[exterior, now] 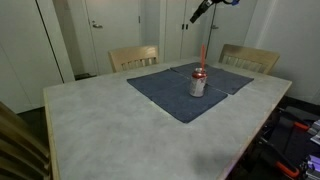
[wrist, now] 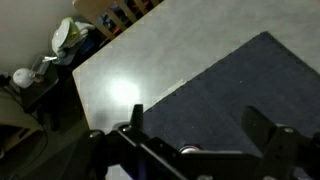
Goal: Put the straw in the can and then put it back on the table again
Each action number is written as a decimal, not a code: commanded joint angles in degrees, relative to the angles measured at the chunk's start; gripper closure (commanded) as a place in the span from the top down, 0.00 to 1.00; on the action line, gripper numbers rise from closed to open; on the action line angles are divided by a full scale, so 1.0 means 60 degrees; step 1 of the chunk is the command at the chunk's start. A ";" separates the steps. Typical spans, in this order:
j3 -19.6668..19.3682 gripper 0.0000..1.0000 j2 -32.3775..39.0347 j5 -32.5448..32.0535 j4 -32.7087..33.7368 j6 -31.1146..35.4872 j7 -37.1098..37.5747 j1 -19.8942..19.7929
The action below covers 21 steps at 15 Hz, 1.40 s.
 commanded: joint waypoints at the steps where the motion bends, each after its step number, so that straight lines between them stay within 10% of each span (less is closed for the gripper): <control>1: 0.0188 1.00 0.0622 -0.1728 0.0966 -0.0828 0.1119 0.0168; 10: 0.0772 1.00 0.0413 -0.5875 0.0825 0.0208 0.2506 0.1005; 21: 0.1030 1.00 0.0488 -0.8075 0.0704 0.0693 0.4471 0.1370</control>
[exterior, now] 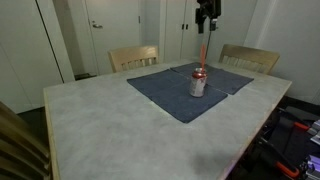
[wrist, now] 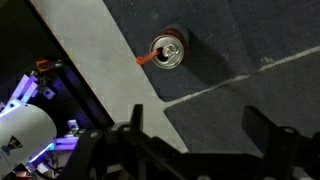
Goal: Put the straw in the can and then put it back on the table again
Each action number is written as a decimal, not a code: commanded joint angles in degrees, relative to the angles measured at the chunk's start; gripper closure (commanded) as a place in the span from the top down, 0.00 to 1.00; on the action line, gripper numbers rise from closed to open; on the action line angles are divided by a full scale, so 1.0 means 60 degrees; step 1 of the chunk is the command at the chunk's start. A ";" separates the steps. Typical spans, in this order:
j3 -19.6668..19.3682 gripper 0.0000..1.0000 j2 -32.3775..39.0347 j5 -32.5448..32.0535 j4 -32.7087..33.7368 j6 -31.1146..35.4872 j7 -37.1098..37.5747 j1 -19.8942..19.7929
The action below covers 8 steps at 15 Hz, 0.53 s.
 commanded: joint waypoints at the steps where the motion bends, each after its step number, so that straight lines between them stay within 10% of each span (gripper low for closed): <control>1: 0.0118 1.00 0.0035 -0.0137 -0.0193 0.0420 0.0466 0.0017; 8: 0.0258 1.00 -0.0170 0.0186 -0.0813 0.0906 0.1500 0.0076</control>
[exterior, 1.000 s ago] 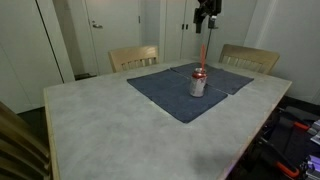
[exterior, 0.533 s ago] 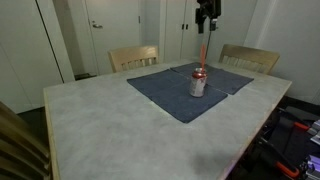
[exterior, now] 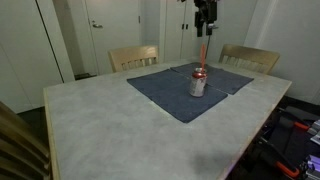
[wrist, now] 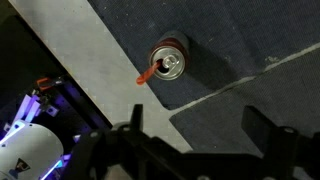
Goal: Put the straw in the can and then put it back on the table again
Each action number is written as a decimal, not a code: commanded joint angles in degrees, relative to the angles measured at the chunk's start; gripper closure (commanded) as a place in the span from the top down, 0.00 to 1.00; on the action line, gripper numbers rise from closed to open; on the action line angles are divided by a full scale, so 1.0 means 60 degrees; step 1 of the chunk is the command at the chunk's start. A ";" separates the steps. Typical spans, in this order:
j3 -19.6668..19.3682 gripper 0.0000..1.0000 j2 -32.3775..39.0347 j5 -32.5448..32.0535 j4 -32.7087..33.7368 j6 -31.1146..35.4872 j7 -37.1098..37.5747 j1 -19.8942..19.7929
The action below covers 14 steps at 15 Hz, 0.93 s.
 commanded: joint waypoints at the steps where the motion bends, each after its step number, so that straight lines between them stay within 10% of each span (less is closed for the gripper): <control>1: 0.0127 1.00 -0.0196 0.0166 -0.0459 0.0336 0.0559 0.0027; 14: 0.0521 1.00 -0.0295 0.0446 -0.1025 0.0536 0.2035 0.0317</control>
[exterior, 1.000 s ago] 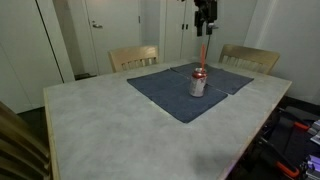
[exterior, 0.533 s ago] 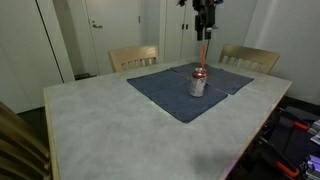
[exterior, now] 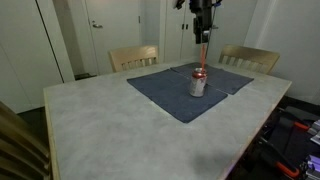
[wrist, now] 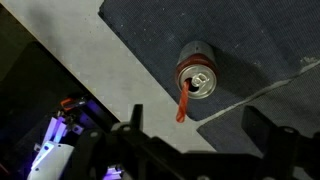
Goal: Put the straw in the can and then put it back on the table again
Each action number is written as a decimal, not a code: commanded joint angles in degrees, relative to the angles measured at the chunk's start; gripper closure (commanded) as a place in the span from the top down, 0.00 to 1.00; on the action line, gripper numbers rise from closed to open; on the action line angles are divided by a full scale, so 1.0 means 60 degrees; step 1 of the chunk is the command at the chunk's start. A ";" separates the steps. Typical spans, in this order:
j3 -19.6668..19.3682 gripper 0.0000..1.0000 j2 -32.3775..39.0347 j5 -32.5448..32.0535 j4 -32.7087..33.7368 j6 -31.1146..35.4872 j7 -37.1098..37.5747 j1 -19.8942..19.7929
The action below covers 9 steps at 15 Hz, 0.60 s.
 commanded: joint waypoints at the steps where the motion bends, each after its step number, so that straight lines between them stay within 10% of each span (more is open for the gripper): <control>1: 0.0088 1.00 -0.0302 0.0235 -0.0508 0.0348 0.0382 0.0043; 9: -0.0050 1.00 -0.0355 0.0466 -0.1254 0.2377 -0.0344 -0.0136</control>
